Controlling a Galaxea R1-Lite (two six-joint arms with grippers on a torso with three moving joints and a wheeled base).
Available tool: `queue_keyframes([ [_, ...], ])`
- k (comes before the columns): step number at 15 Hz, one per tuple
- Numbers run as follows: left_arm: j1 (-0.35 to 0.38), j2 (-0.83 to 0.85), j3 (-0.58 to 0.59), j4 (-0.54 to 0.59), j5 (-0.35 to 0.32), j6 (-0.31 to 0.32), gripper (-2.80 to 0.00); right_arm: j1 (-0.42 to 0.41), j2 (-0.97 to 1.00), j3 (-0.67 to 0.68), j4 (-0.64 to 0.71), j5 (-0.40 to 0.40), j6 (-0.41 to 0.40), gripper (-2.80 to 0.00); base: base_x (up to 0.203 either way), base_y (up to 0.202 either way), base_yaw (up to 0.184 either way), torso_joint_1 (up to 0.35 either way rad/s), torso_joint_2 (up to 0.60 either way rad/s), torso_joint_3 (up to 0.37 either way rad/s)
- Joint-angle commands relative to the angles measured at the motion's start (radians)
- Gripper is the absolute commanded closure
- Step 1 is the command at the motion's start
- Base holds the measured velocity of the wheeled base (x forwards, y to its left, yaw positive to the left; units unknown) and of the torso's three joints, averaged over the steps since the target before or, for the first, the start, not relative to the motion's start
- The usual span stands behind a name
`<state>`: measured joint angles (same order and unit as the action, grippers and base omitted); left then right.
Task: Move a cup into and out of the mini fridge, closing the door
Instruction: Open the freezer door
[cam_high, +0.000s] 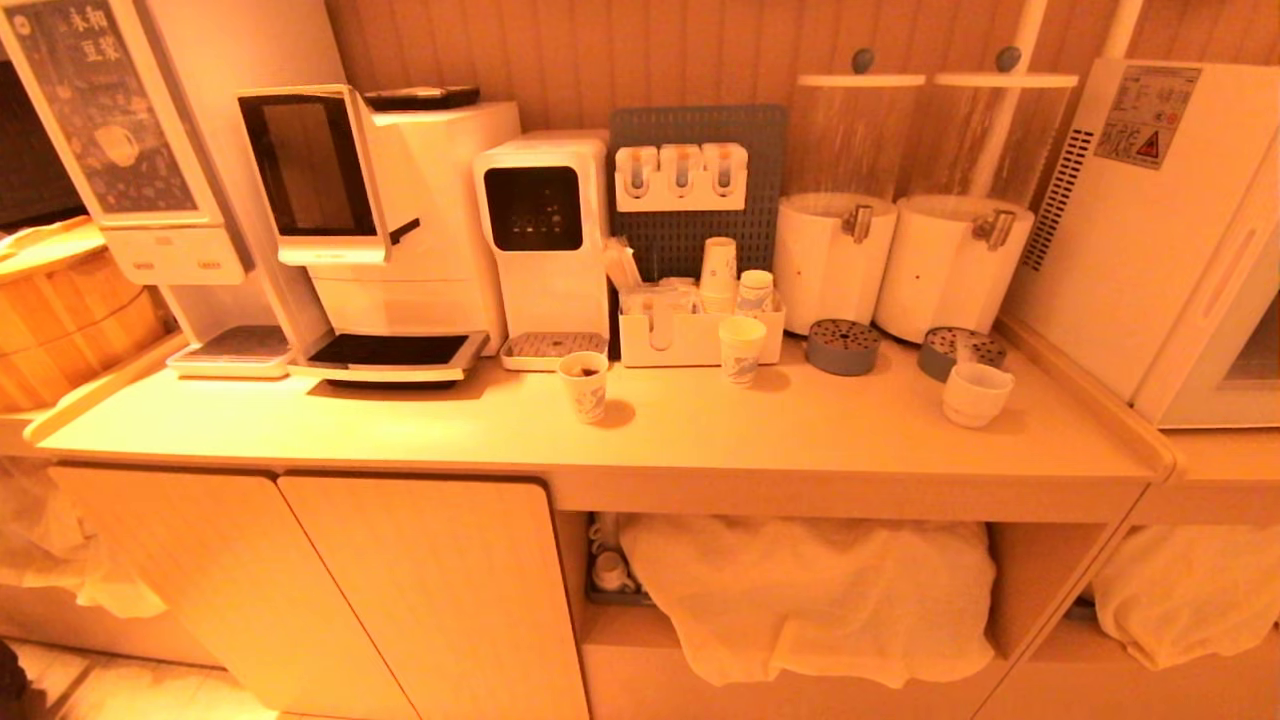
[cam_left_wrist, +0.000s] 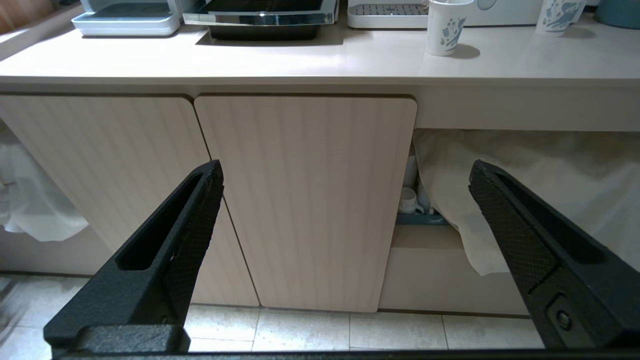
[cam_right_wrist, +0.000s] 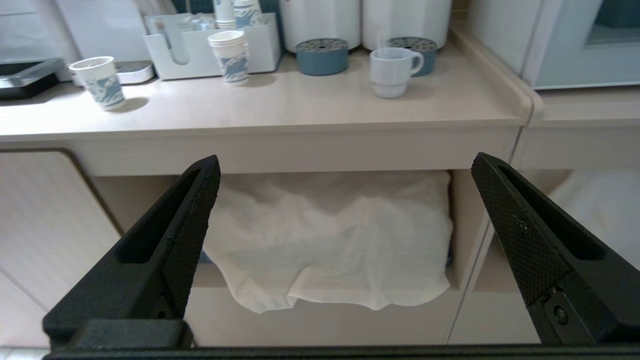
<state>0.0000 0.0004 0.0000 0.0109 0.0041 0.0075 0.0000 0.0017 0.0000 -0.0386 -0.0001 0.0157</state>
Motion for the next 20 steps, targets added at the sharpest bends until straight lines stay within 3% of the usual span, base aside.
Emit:
queue_keyframes([
  [1,0.0,0.0,0.0,0.0,0.001,0.0,-2.8,0.0,0.001,0.015,0.0,0.0,0.0,-2.8,0.0,0.0,0.0,-0.129,0.27,0.134],
  [12,0.0,0.0,0.0,0.0,0.001,0.0,-2.8,0.0,0.001,0.015,0.0,0.0,0.0,-2.8,0.0,0.0,0.0,-0.139,0.3,0.151],
  [20,0.0,0.0,0.0,0.0,0.001,0.002,-2.8,0.0,0.001,0.015,0.0,0.0,-0.002,-2.8,0.0,0.0,0.0,-0.002,0.0,0.004],
])
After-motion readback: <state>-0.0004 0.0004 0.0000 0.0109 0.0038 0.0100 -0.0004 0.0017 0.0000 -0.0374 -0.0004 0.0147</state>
